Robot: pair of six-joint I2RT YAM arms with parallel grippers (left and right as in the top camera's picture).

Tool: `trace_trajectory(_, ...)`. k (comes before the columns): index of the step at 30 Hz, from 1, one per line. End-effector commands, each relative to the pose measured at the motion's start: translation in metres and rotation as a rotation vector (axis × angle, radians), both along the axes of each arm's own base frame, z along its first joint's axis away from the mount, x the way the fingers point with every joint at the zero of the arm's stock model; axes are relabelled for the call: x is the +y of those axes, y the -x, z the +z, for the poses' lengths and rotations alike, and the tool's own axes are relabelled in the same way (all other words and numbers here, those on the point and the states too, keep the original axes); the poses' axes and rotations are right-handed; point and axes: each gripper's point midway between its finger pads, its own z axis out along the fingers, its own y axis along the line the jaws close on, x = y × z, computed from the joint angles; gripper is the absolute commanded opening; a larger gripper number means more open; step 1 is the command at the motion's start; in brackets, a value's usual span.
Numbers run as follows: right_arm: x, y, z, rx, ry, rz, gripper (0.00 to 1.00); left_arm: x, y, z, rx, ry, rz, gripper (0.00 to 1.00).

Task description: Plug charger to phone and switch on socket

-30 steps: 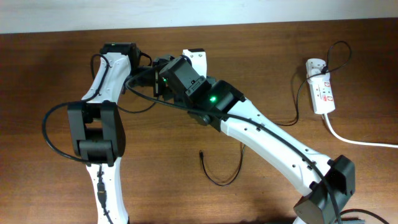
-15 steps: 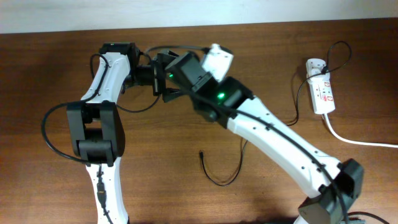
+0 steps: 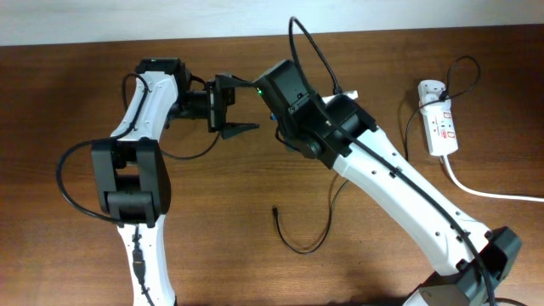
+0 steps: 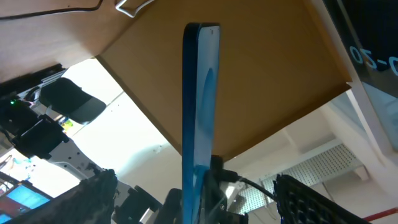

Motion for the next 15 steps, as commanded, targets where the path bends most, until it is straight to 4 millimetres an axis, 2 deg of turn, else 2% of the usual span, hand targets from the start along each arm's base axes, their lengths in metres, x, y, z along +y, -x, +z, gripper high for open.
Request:
trace_trajectory(1, 0.019, -0.004, 0.027, -0.044, -0.178, -0.034, 0.04, 0.001, -0.003, 0.002, 0.015, 0.008, 0.006, 0.74)
trace_trajectory(2, 0.031, -0.005, 0.029, -0.042, -0.221, -0.006, 0.04, 0.001, -0.003, 0.002, 0.015, 0.008, 0.006, 0.73)
trace_trajectory(6, 0.047, -0.003, 0.009, 0.003, -0.222, -0.005, 0.04, 0.001, -0.003, 0.002, 0.014, 0.008, 0.006, 0.73)
trace_trajectory(9, 0.048, -0.002, 0.008, 0.002, -0.216, -0.004, 0.04, 0.001, -0.003, 0.002, 0.013, 0.007, 0.005, 0.71)
trace_trajectory(12, 0.047, -0.002, 0.005, 0.010, -0.208, -0.005, 0.04, 0.001, -0.002, -0.001, 0.012, -0.012, -0.001, 0.60)
trace_trajectory(15, 0.048, -0.002, 0.004, 0.012, -0.207, -0.005, 0.04, 0.001, -0.001, -0.002, 0.012, -0.015, -0.003, 0.55)
